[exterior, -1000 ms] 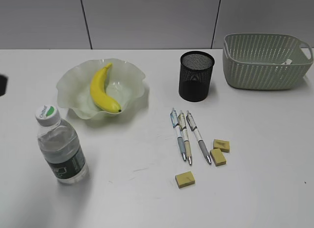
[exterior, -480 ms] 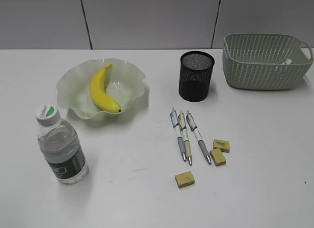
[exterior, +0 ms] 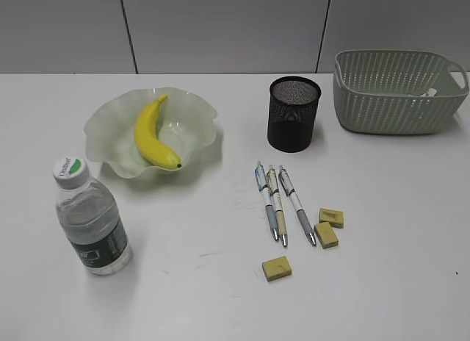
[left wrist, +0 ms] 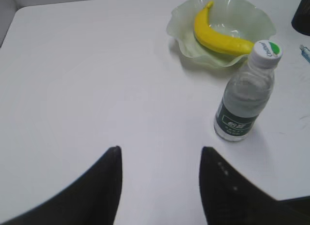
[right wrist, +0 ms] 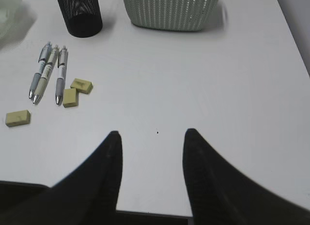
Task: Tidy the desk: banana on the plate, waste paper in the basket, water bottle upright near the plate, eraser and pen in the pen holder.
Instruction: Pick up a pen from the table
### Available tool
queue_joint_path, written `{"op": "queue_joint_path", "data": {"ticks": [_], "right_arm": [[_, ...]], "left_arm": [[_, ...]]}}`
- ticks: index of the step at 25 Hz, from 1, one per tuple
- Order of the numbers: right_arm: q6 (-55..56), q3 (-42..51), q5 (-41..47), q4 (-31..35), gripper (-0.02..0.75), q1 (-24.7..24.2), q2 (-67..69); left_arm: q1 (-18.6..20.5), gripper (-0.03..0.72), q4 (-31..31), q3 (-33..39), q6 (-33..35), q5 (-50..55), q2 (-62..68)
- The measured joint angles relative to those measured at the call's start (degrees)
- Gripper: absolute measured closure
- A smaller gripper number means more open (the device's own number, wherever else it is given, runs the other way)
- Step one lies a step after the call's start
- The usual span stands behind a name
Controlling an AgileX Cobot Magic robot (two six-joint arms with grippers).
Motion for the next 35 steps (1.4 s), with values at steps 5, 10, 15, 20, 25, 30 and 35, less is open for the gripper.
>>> {"op": "queue_joint_path", "data": {"ticks": [5, 10, 15, 20, 25, 30, 35], "right_arm": [[-2.09, -1.74, -1.13, 0.23, 0.399, 0.00, 10.02], [-4.35, -3.45, -11.00, 7.20, 0.399, 0.42, 29.18], [-11.70, -7.02, -17.80, 15.12, 0.399, 1.59, 51.71], [-13.13, -14.83, -24.27, 14.17, 0.399, 11.66, 73.49], [-3.87, -29.90, -26.46, 7.83, 0.399, 20.06, 95.95], [2.02, -43.24, -21.73, 5.20, 0.399, 21.24, 113.22], [3.37, -48.30, -20.70, 4.89, 0.399, 21.24, 120.29]], "left_arm": [[0.06, 0.316, 0.05, 0.00, 0.00, -0.05, 0.00], [0.00, 0.316, 0.05, 0.00, -0.02, -0.10, -2.16], [0.00, 0.318, 0.00, 0.00, -0.07, -0.31, -5.30], [0.00, 0.320, -0.12, 0.05, -0.13, -0.36, -5.30], [0.00, 0.322, -0.12, 0.05, -0.13, -0.36, -5.30], [0.00, 0.326, -0.18, 0.05, -0.13, -0.36, -5.30], [0.00, 0.326, -0.18, 0.05, -0.13, -0.36, -5.30]]}}
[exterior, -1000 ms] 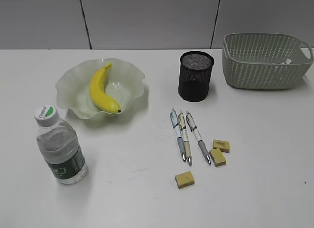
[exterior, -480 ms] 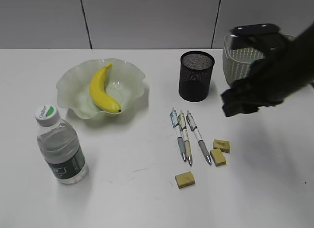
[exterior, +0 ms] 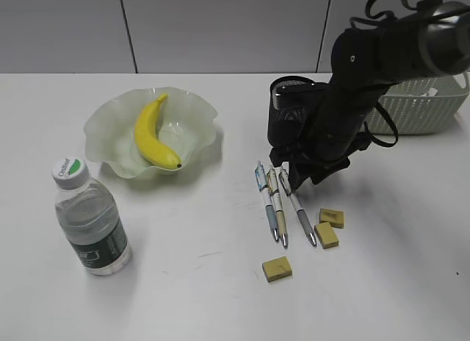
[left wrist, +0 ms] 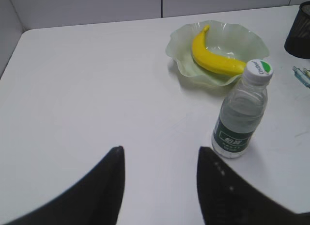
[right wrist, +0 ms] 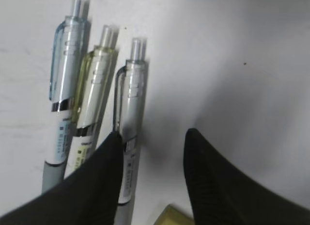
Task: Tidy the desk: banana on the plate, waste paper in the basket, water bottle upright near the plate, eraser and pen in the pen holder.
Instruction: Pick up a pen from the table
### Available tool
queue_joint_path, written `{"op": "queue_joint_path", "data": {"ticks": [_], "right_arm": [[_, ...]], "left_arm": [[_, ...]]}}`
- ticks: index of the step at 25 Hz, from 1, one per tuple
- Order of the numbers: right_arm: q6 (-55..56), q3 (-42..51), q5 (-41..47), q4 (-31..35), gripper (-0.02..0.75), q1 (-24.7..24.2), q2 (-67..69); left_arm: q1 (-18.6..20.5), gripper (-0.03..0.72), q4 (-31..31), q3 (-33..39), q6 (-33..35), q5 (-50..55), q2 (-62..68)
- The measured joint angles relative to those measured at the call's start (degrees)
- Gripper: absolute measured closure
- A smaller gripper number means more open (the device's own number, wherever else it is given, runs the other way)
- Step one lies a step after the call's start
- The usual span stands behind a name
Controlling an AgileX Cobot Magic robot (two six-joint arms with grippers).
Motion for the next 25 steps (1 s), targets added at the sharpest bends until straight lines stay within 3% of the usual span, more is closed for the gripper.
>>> {"op": "queue_joint_path", "data": {"ticks": [22, 25], "right_arm": [[0.27, -0.85, 0.08, 3.53, 0.399, 1.19, 3.31], [0.38, -1.12, 0.08, 3.53, 0.426, 1.19, 3.72]], "left_arm": [[0.00, 0.341, -0.05, 0.00, 0.00, 0.00, 0.00], [0.00, 0.344, -0.05, 0.00, 0.00, 0.00, 0.00]]}}
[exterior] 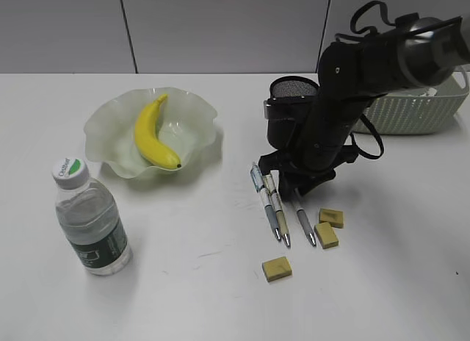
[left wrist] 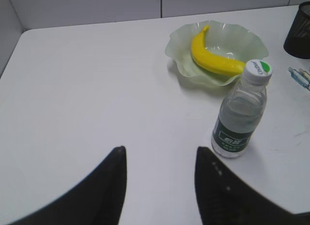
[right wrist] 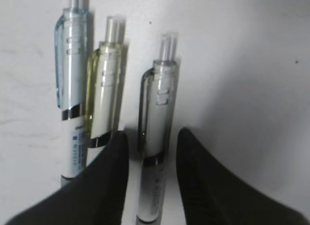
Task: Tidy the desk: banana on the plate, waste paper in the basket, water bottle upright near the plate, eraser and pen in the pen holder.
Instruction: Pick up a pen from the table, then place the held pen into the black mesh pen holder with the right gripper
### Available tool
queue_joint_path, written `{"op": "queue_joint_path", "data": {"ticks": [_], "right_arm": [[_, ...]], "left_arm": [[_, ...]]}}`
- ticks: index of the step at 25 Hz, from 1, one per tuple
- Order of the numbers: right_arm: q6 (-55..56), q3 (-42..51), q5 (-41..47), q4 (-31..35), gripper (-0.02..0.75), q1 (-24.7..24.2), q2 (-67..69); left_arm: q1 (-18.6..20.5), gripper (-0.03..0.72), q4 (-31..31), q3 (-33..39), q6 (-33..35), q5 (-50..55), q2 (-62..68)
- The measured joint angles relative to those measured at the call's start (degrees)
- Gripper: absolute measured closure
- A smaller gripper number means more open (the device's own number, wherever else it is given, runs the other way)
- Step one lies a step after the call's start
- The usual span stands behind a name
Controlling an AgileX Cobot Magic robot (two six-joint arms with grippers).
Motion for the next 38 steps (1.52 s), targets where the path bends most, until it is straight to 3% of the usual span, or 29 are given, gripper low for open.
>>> {"op": "queue_joint_path", "data": {"ticks": [5, 11, 16, 18, 21, 27, 35, 38], "right_arm": [[0.05, -0.29, -0.14, -0.11, 0.622, 0.00, 0.23], [0.01, 0.18, -0.01, -0.11, 0.622, 0.00, -1.44], [-3.58, 0.38, -1.70, 1.22, 0.624, 0.00, -12.95], [-7.52, 0.38, -6.25, 3.43, 0.624, 0.00, -18.58], [-12.28, 0.38, -20.76, 4.78, 0.624, 0.03, -23.72], [-13.62, 0.95, -49.37, 3.75, 0.626, -0.80, -20.79], [-13.62, 6.42, -60.92, 4.37, 0.626, -0.87, -9.66], [-13.62, 9.14, -64.58, 4.43, 0.565, -0.98, -9.65]], "left_arm": [[0.00, 0.344, 0.00, 0.00, -0.02, 0.00, 0.00], [0.00, 0.346, 0.00, 0.00, -0.02, 0.00, 0.00], [0.00, 0.346, 0.00, 0.00, -0.02, 0.00, 0.00], [0.00, 0.346, 0.00, 0.00, -0.02, 0.00, 0.00], [0.00, 0.346, 0.00, 0.00, -0.02, 0.00, 0.00], [0.00, 0.353, 0.00, 0.00, -0.02, 0.00, 0.00], [0.00, 0.397, 0.00, 0.00, -0.02, 0.00, 0.00], [0.00, 0.400, 0.00, 0.00, -0.02, 0.00, 0.00]]}}
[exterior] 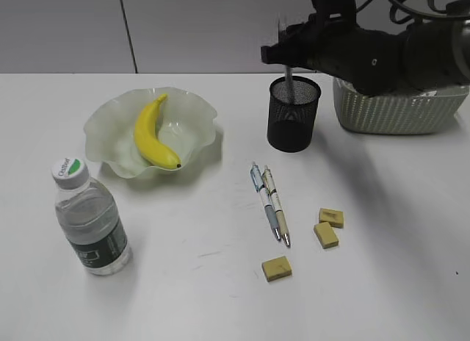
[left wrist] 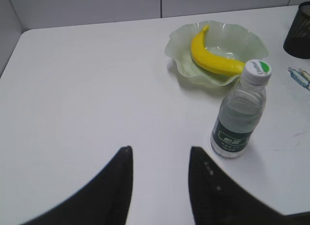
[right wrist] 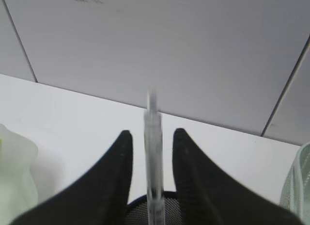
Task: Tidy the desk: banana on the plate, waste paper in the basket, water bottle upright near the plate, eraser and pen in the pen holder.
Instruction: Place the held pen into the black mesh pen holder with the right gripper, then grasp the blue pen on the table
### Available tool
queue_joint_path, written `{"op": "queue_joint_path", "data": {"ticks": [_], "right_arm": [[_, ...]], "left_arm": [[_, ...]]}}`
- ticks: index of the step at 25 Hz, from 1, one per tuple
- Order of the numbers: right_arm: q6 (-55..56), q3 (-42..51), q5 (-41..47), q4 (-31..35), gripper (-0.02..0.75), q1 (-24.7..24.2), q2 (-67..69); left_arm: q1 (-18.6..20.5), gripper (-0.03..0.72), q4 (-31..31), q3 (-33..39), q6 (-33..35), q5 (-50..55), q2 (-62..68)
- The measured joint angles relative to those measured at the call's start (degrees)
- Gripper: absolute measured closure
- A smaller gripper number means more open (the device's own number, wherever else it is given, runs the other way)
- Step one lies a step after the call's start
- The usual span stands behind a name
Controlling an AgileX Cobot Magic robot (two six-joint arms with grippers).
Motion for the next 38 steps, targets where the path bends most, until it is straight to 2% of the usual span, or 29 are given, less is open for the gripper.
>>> {"op": "queue_joint_path", "data": {"ticks": [2, 5, 7, 8, 10, 13, 18, 21, 25, 30, 32, 36, 38], "right_arm": [[0.00, 1.23, -0.65, 0.02, 0.465, 0.00, 0.00], [-0.02, 1.71, 2.14, 0.09, 0.270, 0.00, -0.70], [-0.93, 1.83, 6.60, 0.19, 0.204, 0.00, -2.62], [-1.67, 1.88, 8.96, 0.23, 0.195, 0.00, -4.33], [-3.37, 2.10, 15.31, -0.02, 0.204, 0.00, -8.77], [-4.25, 5.22, 25.61, -1.33, 0.258, 0.00, -18.70], [-1.15, 13.37, 53.66, -2.73, 0.328, 0.00, -37.87], [6.03, 18.66, 69.57, -7.00, 0.358, 0.00, -47.98], [13.17, 25.28, 84.71, -15.15, 0.374, 0.00, -63.58], [16.51, 32.17, 89.60, -18.42, 0.377, 0.00, -85.81], [16.65, 34.55, 89.89, -18.54, 0.378, 0.00, -94.62], [16.71, 38.12, 89.96, -19.10, 0.378, 0.00, -107.71], [17.94, 38.99, 88.41, -19.75, 0.379, 0.00, -111.75]], "left_arm": [[0.00, 0.400, 0.00, 0.00, 0.00, 0.00, 0.00], [0.00, 0.403, 0.00, 0.00, 0.00, 0.00, 0.00], [0.00, 0.407, 0.00, 0.00, 0.00, 0.00, 0.00], [0.00, 0.409, 0.00, 0.00, 0.00, 0.00, 0.00], [0.00, 0.412, 0.00, 0.00, 0.00, 0.00, 0.00], [0.00, 0.417, 0.00, 0.00, 0.00, 0.00, 0.00], [0.00, 0.426, 0.00, 0.00, 0.00, 0.00, 0.00], [0.00, 0.427, 0.00, 0.00, 0.00, 0.00, 0.00], [0.00, 0.428, 0.00, 0.00, 0.00, 0.00, 0.00], [0.00, 0.423, -0.14, 0.00, 0.11, -0.12, 2.83], [0.00, 0.402, -0.93, -0.44, 2.42, -0.58, 5.92], [0.00, 0.323, -9.38, -3.62, 8.69, -6.47, 15.01], [0.00, 0.307, -12.92, -5.69, 11.27, -9.90, 21.13]]}}
